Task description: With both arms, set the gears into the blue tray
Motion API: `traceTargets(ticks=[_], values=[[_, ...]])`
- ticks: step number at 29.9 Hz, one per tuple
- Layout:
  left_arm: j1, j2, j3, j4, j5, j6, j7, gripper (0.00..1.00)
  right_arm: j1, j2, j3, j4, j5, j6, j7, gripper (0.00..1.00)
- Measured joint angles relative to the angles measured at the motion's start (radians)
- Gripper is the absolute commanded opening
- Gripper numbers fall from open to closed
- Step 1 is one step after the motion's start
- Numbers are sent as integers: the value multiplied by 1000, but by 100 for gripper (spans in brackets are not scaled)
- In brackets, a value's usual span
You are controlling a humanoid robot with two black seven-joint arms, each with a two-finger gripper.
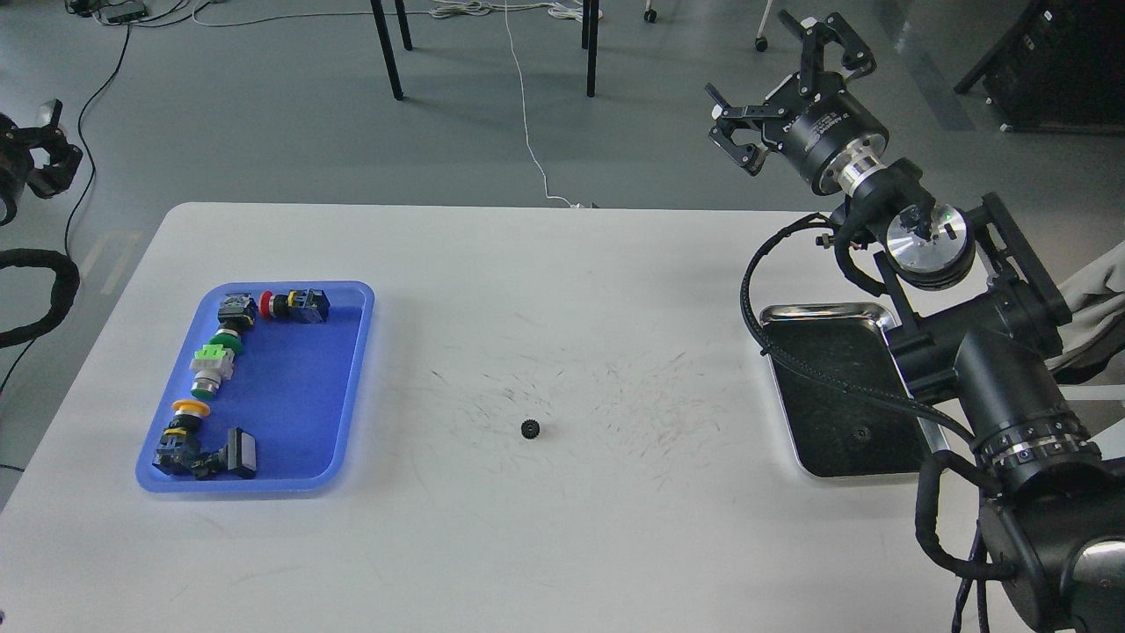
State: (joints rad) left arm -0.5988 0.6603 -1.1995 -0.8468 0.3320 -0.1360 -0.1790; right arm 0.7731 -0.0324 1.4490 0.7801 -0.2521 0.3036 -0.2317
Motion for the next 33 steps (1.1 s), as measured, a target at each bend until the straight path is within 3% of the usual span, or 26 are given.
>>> traceTargets(ticks=[4,17,19,24,33], values=[[0,35,26,-32,115,-48,-3,98,-46,-1,13,13,89,21,1,97],[72,161,139,-287,277,-45,-11,98,-144,-18,24,57,179,33,26,97],[80,158,162,-341,349,-10,-17,98,-169,-32,24,82,184,45,26,97],[111,116,204,-475,471,168,-64,98,-226,-39,24,124,186,80,28,97],[148,130,276,-636,571,37,-53,98,-289,-40,67,132,187,88,63,97]])
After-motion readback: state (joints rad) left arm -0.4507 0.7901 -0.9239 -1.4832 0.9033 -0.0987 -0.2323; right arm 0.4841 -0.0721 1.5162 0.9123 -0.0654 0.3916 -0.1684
